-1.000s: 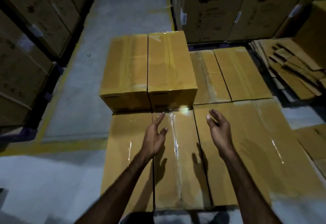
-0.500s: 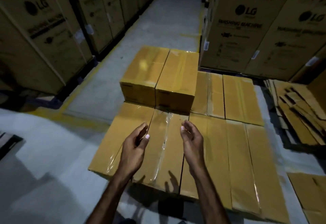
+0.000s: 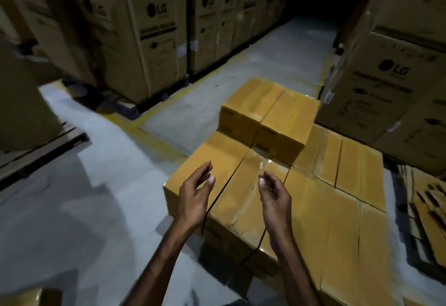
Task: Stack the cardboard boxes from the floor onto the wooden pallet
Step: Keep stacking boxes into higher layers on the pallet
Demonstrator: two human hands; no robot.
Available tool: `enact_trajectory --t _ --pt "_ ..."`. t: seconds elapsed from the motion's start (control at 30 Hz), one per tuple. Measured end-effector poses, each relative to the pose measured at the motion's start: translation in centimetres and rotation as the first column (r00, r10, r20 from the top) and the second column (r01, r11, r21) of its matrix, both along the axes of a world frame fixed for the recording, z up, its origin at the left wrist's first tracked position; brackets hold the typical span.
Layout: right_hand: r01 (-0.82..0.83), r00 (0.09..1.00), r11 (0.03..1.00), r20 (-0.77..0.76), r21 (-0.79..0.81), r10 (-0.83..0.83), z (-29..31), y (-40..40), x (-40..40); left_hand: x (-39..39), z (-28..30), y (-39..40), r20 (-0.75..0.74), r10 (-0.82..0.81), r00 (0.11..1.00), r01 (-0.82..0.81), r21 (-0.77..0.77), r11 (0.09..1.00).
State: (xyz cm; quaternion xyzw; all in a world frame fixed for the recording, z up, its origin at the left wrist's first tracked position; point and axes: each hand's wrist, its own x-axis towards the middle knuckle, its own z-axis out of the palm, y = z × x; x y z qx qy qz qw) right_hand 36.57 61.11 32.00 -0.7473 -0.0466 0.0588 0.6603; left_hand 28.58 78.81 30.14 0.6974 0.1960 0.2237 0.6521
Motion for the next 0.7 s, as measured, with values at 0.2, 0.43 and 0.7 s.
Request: enact_trajectory --t 0.2,0.43,0.7 --pt "-0.335 0.941 0.942 -0.049 -0.018 0.334 -0.9 9.0 -9.7 -15.5 -1.6 5.3 -0.054 0.331 0.942 -0.333 -0.035 0.942" --pt "-0.697 0.712 0.716 -0.077 0.040 0.698 -3.2 20.1 -22.2 -34.7 -3.3 8.7 -0.166 0.747 0.644 -0.760 -0.026 0.650" --pt "-0.952 0.304 0.306 -0.113 -0.006 0.946 -3.8 26.8 -30.5 -44.2 -4.9 6.6 -0.190 0.945 0.266 -0.964 -0.031 0.265"
